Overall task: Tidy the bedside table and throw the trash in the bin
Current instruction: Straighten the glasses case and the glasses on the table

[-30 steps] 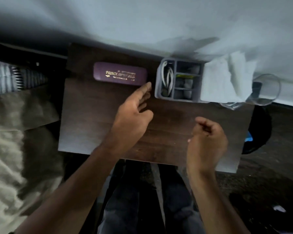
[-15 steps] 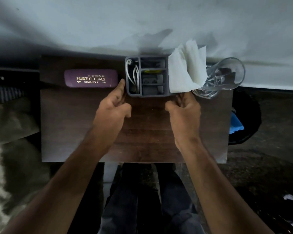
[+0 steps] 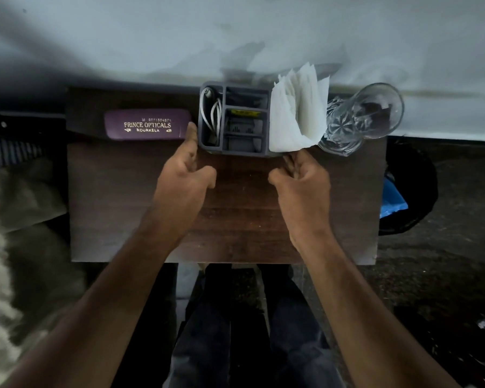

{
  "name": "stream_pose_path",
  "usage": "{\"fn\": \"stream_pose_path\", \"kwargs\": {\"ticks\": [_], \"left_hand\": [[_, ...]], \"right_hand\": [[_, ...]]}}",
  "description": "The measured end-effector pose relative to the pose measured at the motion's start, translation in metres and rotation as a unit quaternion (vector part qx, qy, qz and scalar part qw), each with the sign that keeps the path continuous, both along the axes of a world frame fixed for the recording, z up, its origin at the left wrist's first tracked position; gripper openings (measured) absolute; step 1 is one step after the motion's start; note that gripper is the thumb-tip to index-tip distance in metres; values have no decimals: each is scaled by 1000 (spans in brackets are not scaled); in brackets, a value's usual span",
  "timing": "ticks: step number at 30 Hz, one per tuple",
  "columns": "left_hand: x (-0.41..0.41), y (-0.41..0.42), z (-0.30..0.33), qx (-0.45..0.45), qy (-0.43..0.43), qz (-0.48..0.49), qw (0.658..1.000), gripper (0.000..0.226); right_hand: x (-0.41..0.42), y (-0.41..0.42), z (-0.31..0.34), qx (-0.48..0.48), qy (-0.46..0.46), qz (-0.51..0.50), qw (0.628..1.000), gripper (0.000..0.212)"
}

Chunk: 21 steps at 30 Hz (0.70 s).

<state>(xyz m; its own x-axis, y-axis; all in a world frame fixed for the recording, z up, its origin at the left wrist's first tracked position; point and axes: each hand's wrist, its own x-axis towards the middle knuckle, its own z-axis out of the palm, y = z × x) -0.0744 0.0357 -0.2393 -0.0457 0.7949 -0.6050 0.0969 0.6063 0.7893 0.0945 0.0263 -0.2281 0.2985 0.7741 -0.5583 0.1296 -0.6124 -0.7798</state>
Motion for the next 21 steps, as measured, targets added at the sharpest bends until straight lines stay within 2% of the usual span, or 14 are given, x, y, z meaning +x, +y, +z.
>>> {"fn": "stream_pose_path", "kwargs": {"ticks": [4, 10, 14, 16, 19, 21], "left_hand": [[1, -7, -7, -21, 24, 22, 999, 87], [-6, -6, -9, 21, 9, 35, 999, 75], [-6, -4, -7, 46, 5, -4, 999, 74], [-4, -3, -9, 49, 5, -6, 999, 76], [0, -2, -8, 45, -12, 9, 999, 83], [2, -3, -8, 45, -25, 11, 999, 85]], "right_hand": [[8, -10, -5, 3, 10, -53, 999, 66], [58, -16, -28, -5, -190, -166, 968, 26], [94, 6, -44, -30, -122, -275, 953, 28], [101, 18, -48, -28, -70, -296, 952, 16], [103, 33, -49, -46, 1, -320, 946, 21], [102, 39, -49, -67, 38, -330, 941, 14]]}}
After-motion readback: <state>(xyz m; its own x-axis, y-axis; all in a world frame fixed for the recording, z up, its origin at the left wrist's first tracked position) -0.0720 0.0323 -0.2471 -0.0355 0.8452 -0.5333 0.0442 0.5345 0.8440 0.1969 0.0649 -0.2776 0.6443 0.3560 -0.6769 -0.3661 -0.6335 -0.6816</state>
